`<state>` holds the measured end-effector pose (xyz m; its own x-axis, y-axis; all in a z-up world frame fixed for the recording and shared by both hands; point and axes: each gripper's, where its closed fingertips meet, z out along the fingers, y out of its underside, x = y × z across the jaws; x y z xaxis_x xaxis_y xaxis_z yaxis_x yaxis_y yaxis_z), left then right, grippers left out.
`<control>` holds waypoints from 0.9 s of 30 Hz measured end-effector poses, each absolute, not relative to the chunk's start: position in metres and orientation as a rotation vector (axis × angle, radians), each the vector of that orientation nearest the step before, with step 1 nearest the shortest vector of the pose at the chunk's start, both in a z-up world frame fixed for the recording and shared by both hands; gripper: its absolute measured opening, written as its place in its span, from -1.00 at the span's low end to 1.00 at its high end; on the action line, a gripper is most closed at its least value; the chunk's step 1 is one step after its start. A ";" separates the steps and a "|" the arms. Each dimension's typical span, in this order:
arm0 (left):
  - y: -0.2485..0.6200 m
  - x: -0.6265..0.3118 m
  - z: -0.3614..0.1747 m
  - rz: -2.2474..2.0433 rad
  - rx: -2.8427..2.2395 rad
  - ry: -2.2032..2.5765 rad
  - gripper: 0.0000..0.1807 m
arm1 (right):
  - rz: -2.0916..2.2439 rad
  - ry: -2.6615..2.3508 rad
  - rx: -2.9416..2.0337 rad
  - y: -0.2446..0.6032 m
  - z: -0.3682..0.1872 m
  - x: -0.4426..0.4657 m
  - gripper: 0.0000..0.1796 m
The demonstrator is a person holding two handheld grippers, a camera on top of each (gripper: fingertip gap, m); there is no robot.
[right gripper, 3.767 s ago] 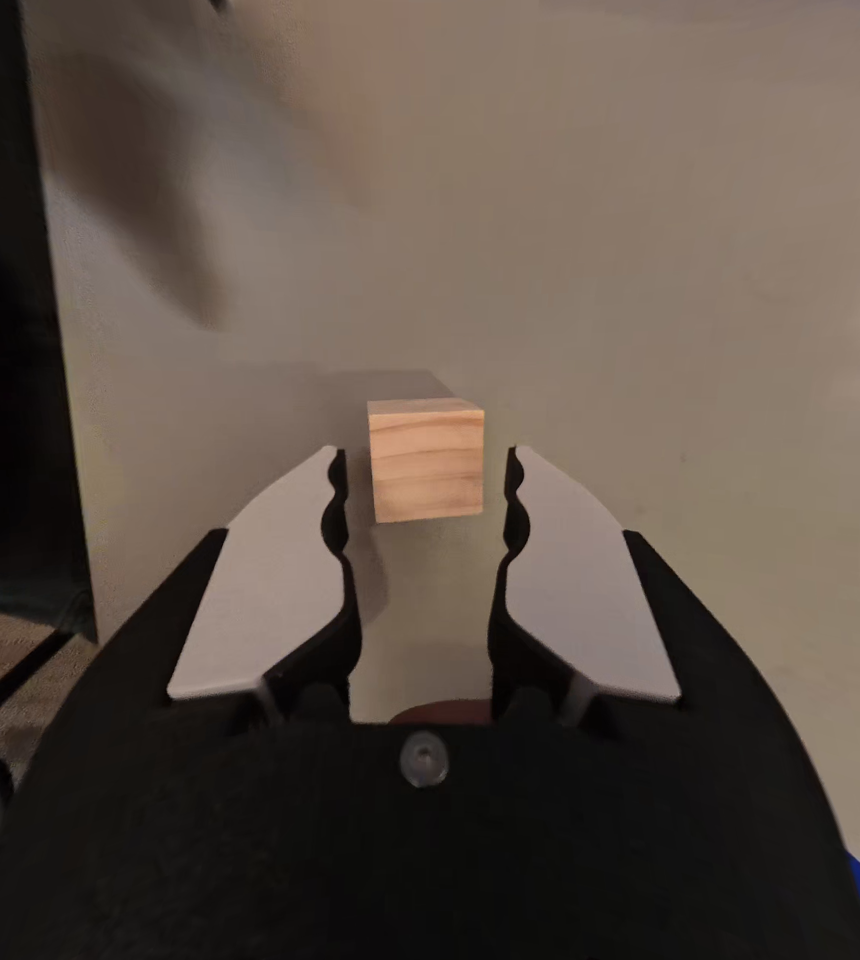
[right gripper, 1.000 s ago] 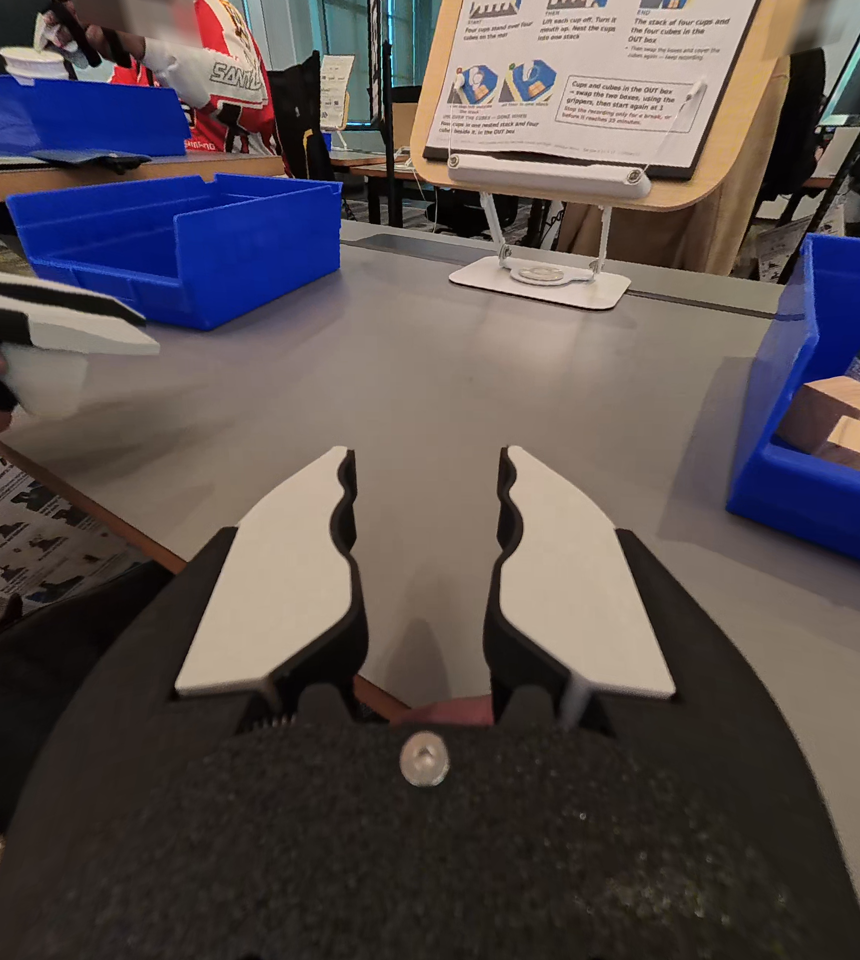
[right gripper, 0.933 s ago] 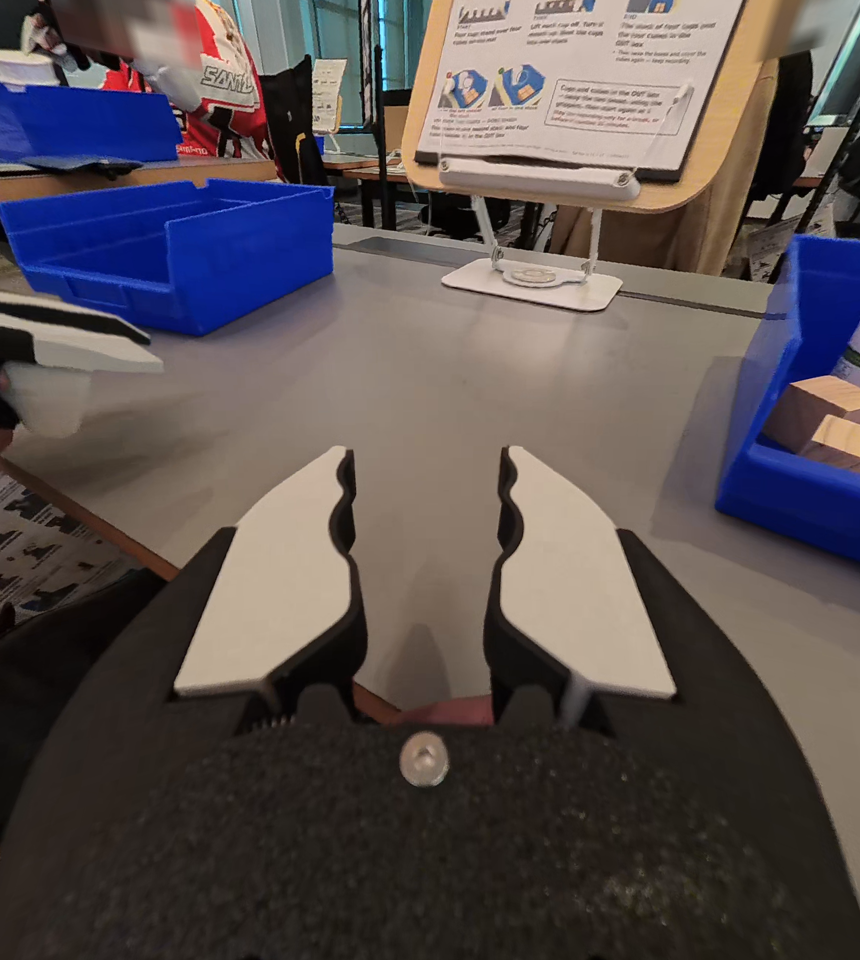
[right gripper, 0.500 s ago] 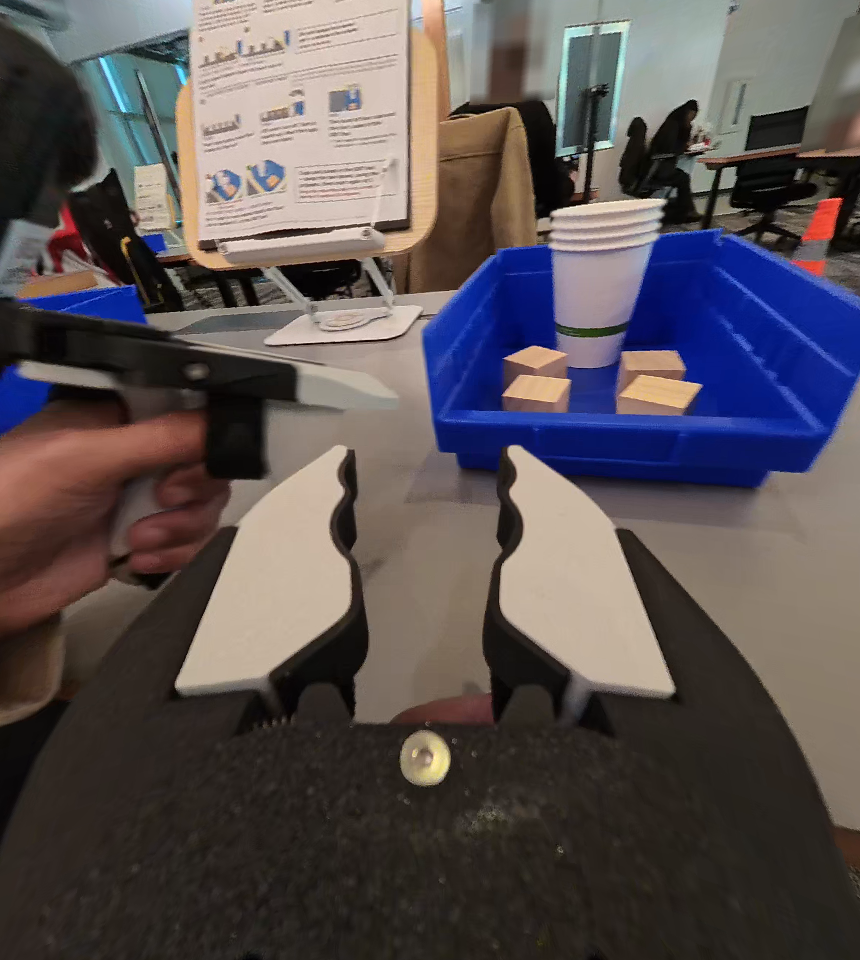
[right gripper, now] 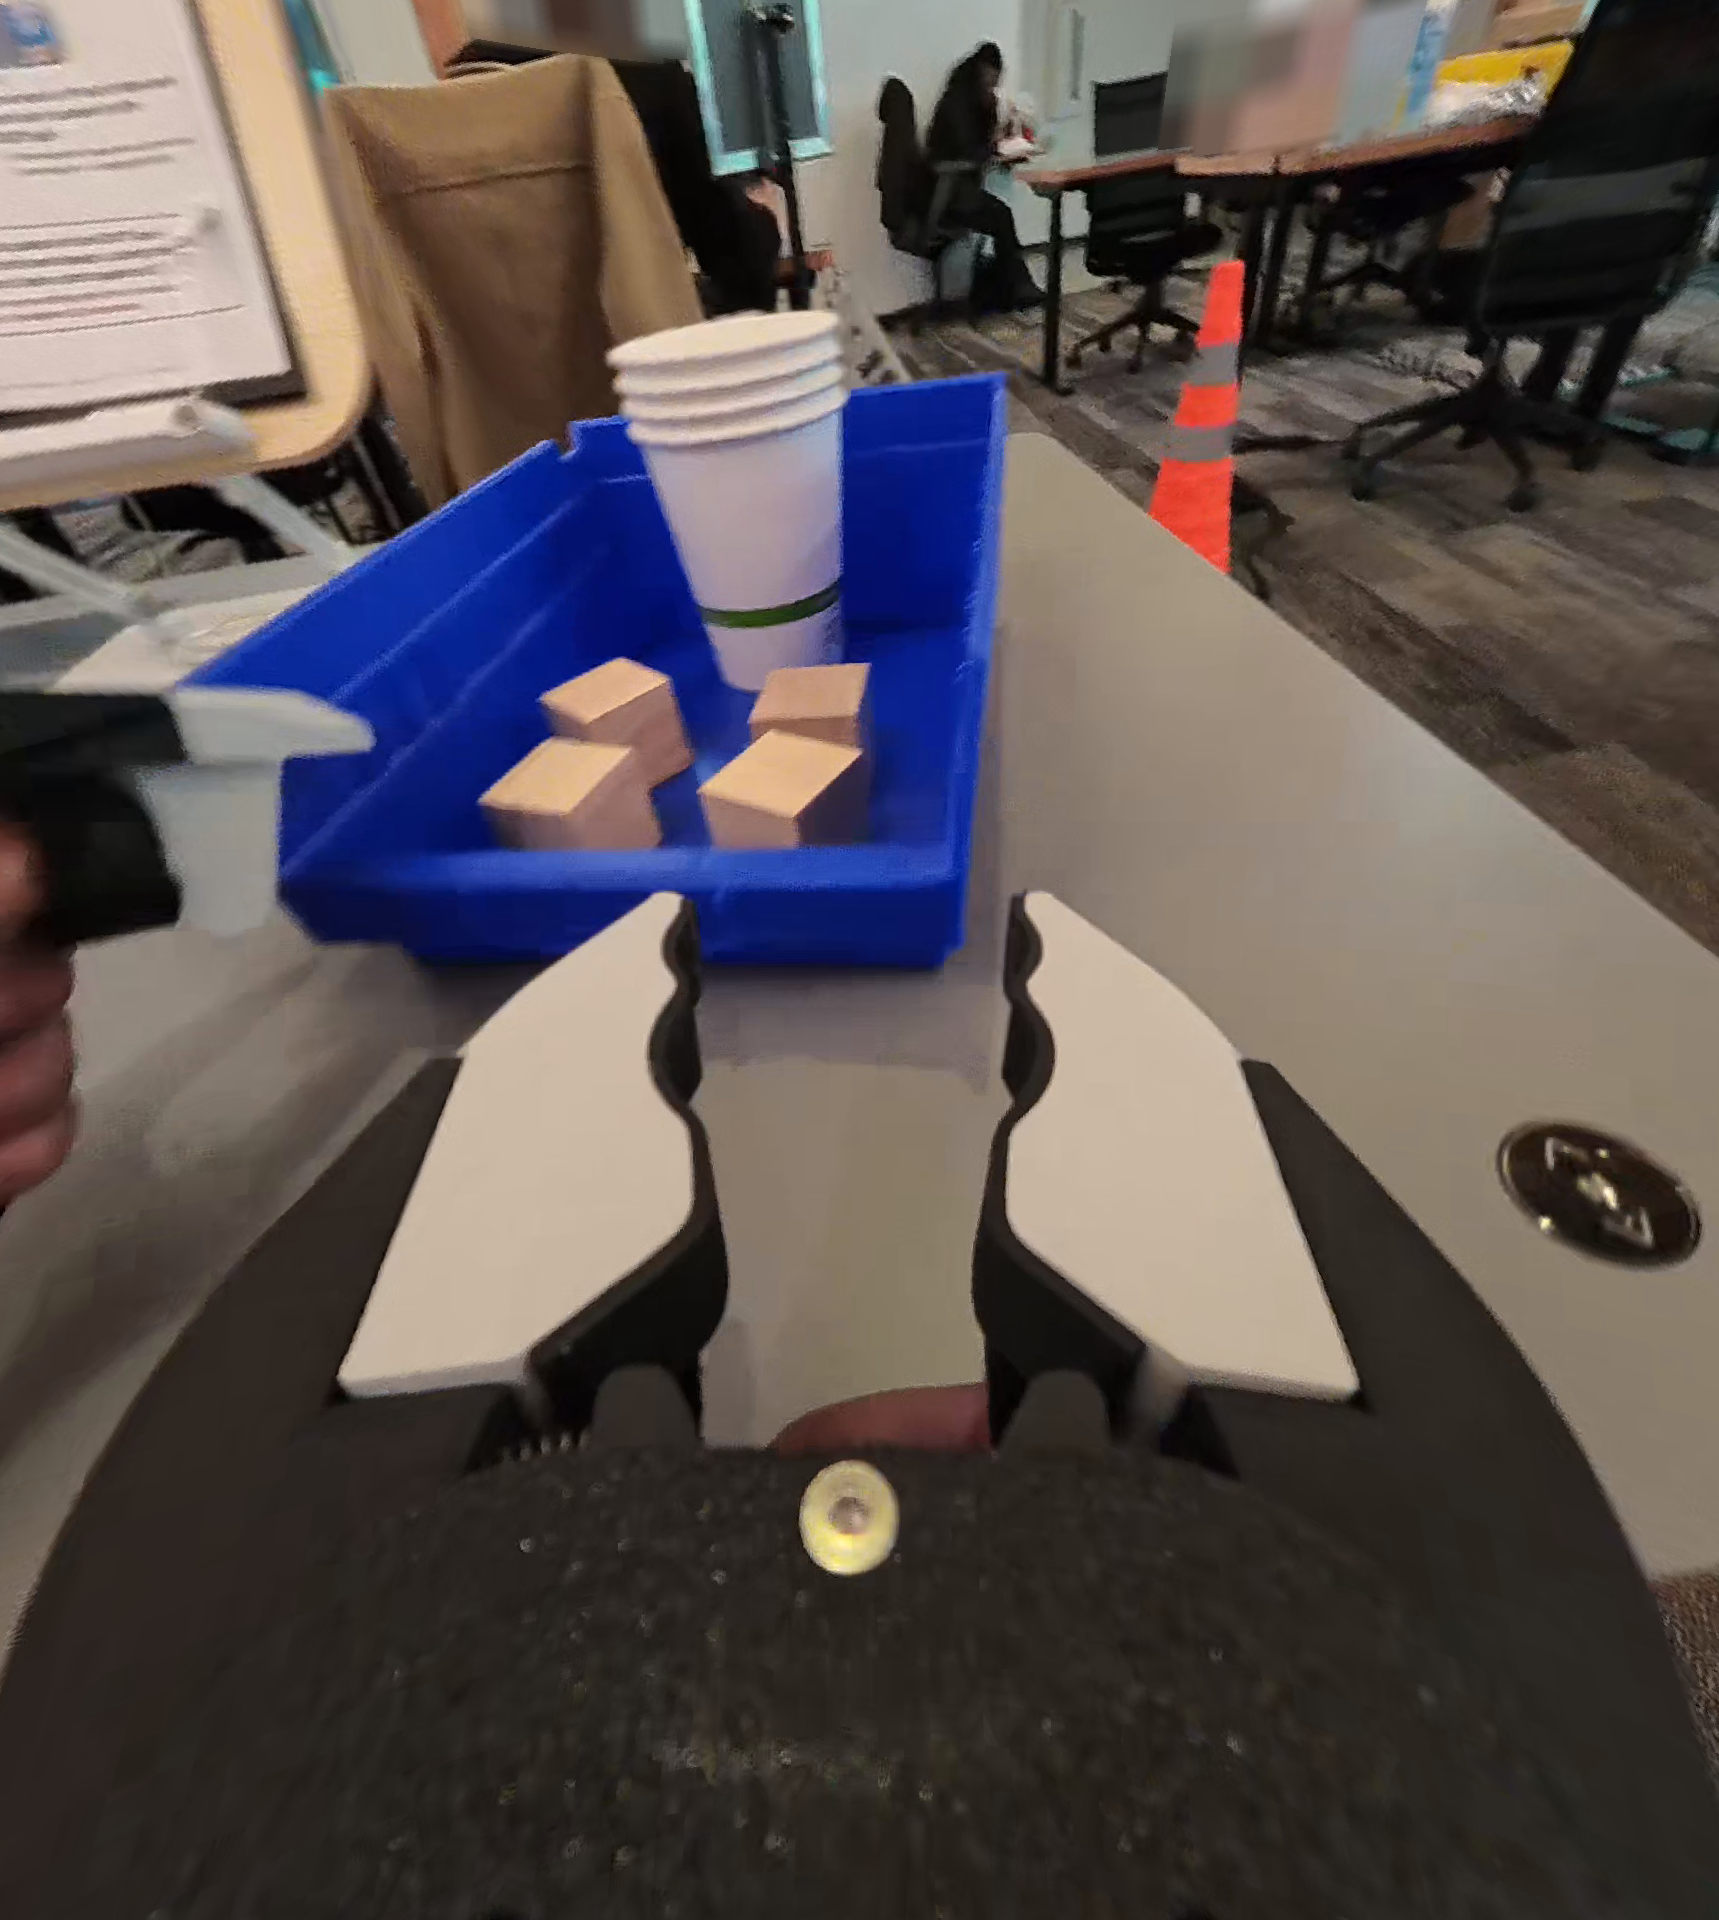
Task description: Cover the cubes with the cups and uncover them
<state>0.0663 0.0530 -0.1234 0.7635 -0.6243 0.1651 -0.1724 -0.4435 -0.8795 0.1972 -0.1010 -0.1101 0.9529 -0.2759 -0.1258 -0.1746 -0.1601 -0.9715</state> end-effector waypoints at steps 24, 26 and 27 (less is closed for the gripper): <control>0.009 -0.028 -0.124 -0.367 -1.951 0.485 -0.96 | 0.060 0.432 -1.827 -0.053 -0.120 0.151 -0.93; 0.004 -0.049 -0.119 -0.321 -1.929 0.464 -0.97 | 0.061 0.430 -1.815 -0.054 -0.119 0.131 -0.95; 0.002 -0.062 -0.116 -0.302 -1.915 0.446 -0.96 | 0.073 0.411 -1.811 -0.053 -0.118 0.119 -0.95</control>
<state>-0.0621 0.0024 -0.1158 0.8968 -0.4424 0.0002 -0.1652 -0.3354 -0.9275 0.1190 -0.0530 -0.1179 0.9351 -0.2392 -0.2614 -0.3145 -0.2208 -0.9232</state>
